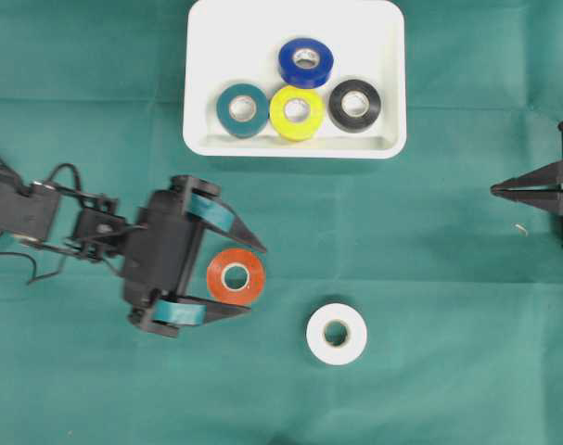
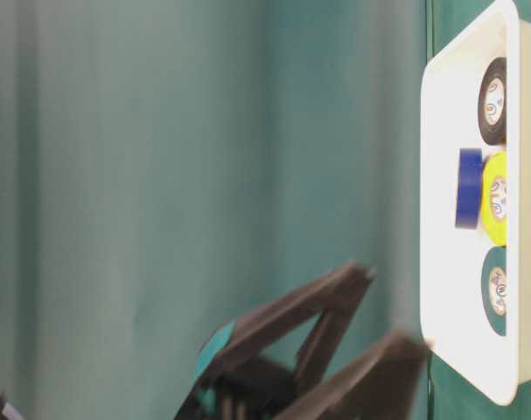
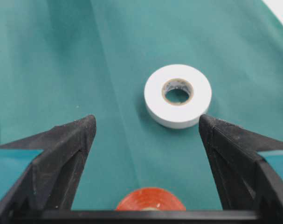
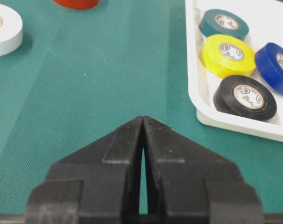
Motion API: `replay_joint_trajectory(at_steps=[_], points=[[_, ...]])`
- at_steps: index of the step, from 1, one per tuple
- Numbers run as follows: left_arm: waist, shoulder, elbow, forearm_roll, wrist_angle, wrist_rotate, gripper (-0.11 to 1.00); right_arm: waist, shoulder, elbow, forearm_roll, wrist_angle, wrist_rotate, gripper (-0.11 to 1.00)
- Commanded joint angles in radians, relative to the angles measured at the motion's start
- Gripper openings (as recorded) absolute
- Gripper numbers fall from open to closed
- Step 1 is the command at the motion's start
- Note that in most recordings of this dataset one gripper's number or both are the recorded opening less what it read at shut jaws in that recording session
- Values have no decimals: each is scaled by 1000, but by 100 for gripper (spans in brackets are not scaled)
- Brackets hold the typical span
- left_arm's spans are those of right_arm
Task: Put the tape into the white case with the left arm.
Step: 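Move the left gripper down onto the white tape roll and grip it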
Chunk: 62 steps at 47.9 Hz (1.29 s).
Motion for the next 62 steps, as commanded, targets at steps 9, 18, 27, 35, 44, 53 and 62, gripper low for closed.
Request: replay_joint_trajectory(at_steps=[9,18,27,35,44,53,62], points=[[-20,77,-112,0,11,5,91,-2,6,-11,-5,-9,5,-9],[-37,137,-179,0,17,5,91,-2,6,-9,-6,-9,5,-9],[-60,219,-259,0,64,5,91,-2,6,-9,-6,-9,5,-9],[-67,293,-336,0,123,5,91,-2,6,-9,-6,-11,5,-9],[-83,374,-439,0,218,3,91,-2,6,-8,-6,-15,5,-9],[-107,446,-522,0,318,2,91,-2,6,-8,-6,-15,5,-9],[-126,495,-558,0,376,-3,91,-2,6,-8,-6,-15,5,-9]])
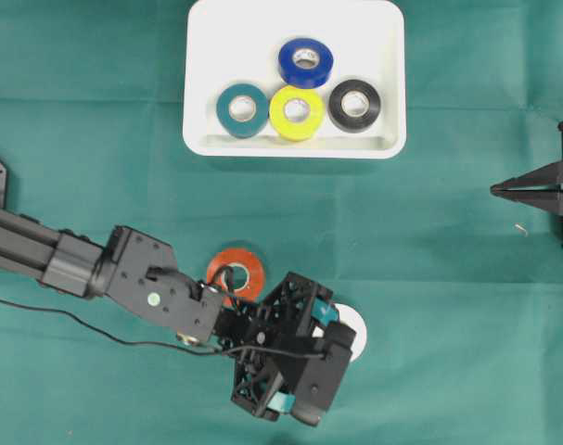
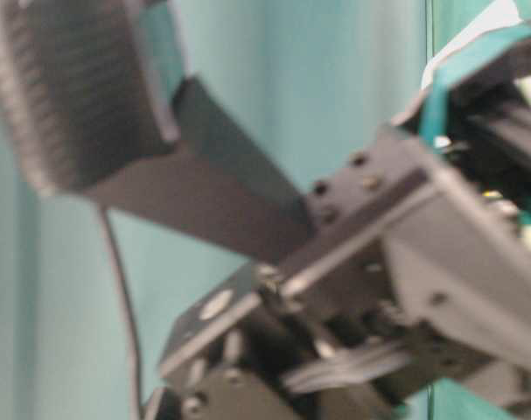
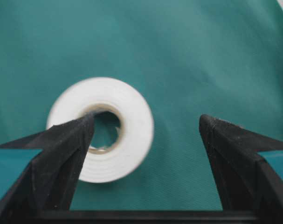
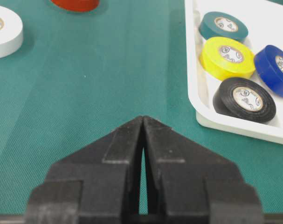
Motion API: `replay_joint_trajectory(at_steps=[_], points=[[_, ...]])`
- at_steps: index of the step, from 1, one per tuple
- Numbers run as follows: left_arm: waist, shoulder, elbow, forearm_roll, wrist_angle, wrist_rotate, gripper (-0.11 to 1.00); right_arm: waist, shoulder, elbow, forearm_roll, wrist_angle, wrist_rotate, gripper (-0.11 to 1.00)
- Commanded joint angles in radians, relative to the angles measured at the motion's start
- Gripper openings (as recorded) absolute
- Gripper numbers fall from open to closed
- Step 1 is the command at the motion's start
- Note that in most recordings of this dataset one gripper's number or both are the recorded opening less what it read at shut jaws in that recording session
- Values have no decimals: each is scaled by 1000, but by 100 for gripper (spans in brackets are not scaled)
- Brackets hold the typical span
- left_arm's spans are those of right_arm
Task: Put the tape into the white case with the left arm.
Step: 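Move the left gripper down onto the white tape roll and grip it, then lift the white tape and carry it into the case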
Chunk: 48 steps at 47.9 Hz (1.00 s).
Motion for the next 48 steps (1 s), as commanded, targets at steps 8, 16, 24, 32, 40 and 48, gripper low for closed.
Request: replay_joint_trajectory(at_steps=[8,16,24,32,40,48], points=[[-15,21,-49,2,23,-26,91,-2,6,-8,-2,-11,2,-9],[-5,46,-58,5,23,-32,91,-2,5,-8,-2,-11,2,-9],[14,67,-63,5,21,-32,91,-2,5,-8,-2,-11,2,-9],[28,86,-72,5,23,-32,91,-2,5,-8,-2,-11,2,-9],[29,98,-80,5,23,-32,90,-2,5,-8,-2,-11,2,-9],[25,126,-101,5,23,-38,90,-2,5,-8,-2,-11,2,-9]])
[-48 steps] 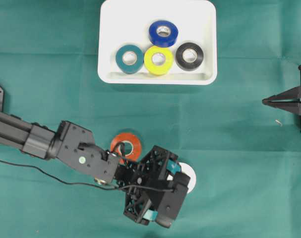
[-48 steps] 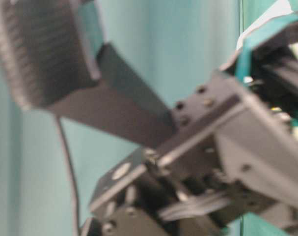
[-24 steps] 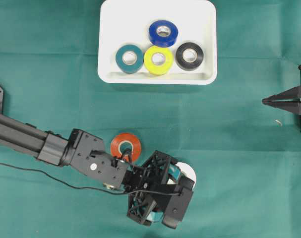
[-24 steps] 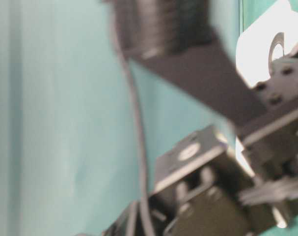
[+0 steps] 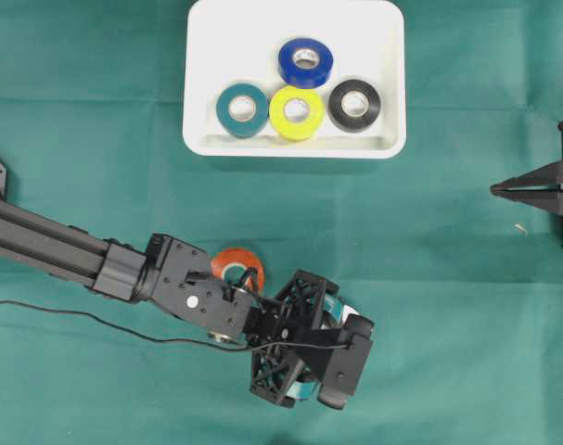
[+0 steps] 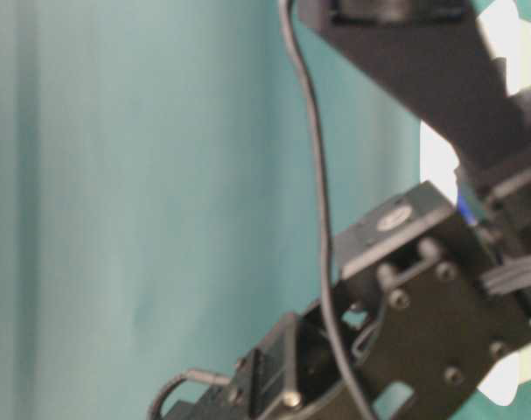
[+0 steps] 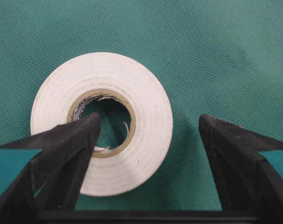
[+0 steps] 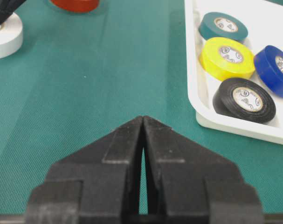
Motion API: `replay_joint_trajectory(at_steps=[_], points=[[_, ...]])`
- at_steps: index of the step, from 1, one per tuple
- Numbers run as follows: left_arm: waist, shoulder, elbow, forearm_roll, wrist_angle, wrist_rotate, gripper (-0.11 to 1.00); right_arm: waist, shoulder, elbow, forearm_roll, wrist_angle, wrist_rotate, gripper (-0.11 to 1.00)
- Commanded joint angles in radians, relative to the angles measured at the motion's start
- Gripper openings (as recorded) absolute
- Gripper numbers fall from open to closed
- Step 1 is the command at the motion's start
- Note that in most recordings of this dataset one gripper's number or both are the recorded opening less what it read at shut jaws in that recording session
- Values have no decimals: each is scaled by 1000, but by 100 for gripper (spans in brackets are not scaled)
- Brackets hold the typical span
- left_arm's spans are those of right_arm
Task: Put the tape into the white case with the left arm.
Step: 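Lift the white tape and carry it into the case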
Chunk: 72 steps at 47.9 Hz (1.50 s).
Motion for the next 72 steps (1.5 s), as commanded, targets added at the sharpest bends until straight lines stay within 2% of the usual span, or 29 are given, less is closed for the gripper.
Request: replay_joint_trajectory(at_steps=[1,8,12,15,21,23,37,51,67,72], points=[[-3,-2,-38,2,-2,-3,90,-2,6,-8,-2,-11,2,-9],[-17,18,-72,2,14,-2,89,-2,6,-8,-9,-11,2,-9],[-17,18,-80,2,23,2,84,-2,6,-8,-18,-11,2,-9],[-17,14,-78,3,25,3,71,-2,6,-8,-29,-11,3,-9],[-17,3,-75,3,26,3,34,-2,6,-6,-44,-11,5,-9],[-17,0,-74,3,25,3,28,-2,6,-8,-46,-11,5,-9],[-17,-20,-69,3,41,3,29,-2,6,-8,-46,-11,5,-9],[-34,-117,-69,3,61,6,29,-2,6,-8,-46,-11,5,-9],[-44,-212,-77,5,186,12,29,-2,6,-8,-46,-11,5,-9],[-31,-221,-72,6,219,43,29,-2,6,-8,-46,-11,5,-9]])
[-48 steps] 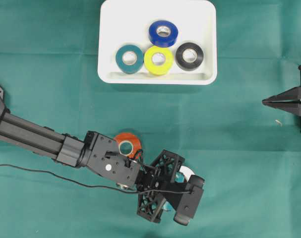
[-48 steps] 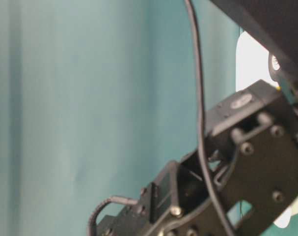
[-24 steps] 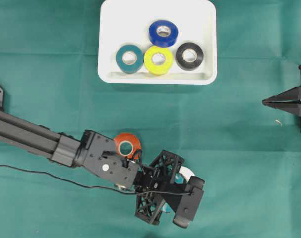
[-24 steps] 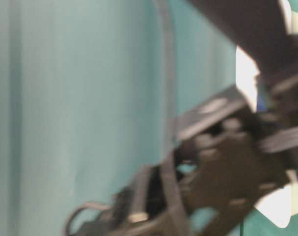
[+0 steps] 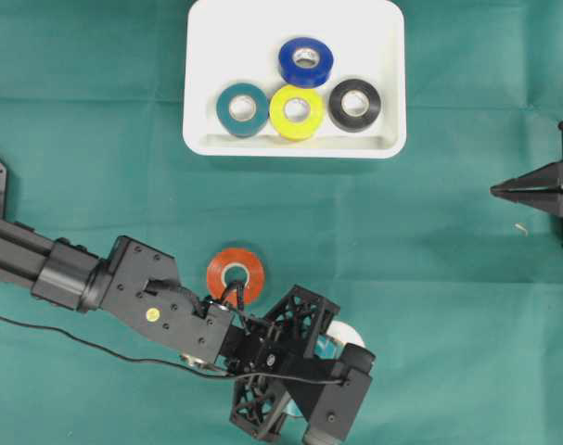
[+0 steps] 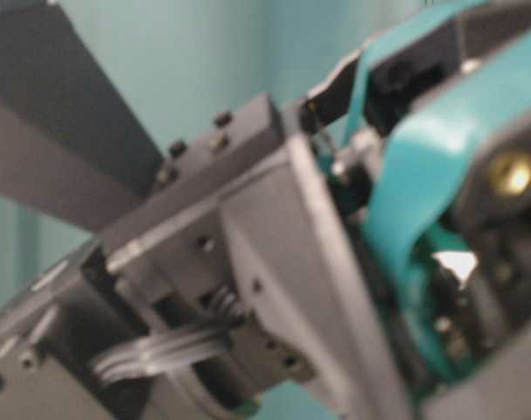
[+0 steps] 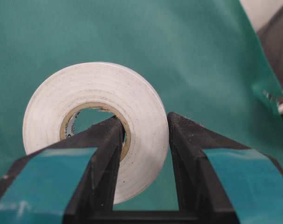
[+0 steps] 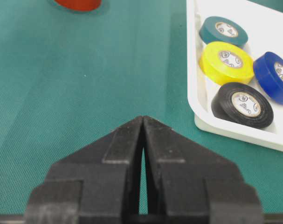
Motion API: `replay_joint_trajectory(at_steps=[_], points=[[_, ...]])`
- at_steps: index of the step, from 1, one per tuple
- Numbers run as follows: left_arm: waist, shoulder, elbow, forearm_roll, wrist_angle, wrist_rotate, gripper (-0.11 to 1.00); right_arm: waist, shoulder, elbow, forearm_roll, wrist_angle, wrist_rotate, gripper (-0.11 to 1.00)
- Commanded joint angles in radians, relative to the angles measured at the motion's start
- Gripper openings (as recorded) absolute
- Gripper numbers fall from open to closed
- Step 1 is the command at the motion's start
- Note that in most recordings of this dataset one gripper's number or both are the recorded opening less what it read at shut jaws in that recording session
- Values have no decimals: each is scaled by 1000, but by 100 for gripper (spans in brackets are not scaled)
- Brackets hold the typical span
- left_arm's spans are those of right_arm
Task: Put the tape into the white case with the left arm.
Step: 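Lift the white tape and carry it into the case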
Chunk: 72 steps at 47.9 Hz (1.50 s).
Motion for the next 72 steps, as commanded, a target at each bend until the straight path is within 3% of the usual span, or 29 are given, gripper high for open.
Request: replay_joint_trajectory(at_steps=[1,14,32,52,72], points=[[17,-55,-18,3,18,23,29,-2,6,-8,-3,-11,2,-9],[109,-57,26,5,35,167,29,-2,6,-8,-3,-11,2,-9],[281,-72,49,3,12,227,28,-2,6,-8,-3,-11,2,-9],[428,-69,48,3,-60,379,29,-2,6,-8,-3,-11,2,-9],[604,-15,43,2,-150,405,29,-2,6,-8,-3,-11,2,-9]])
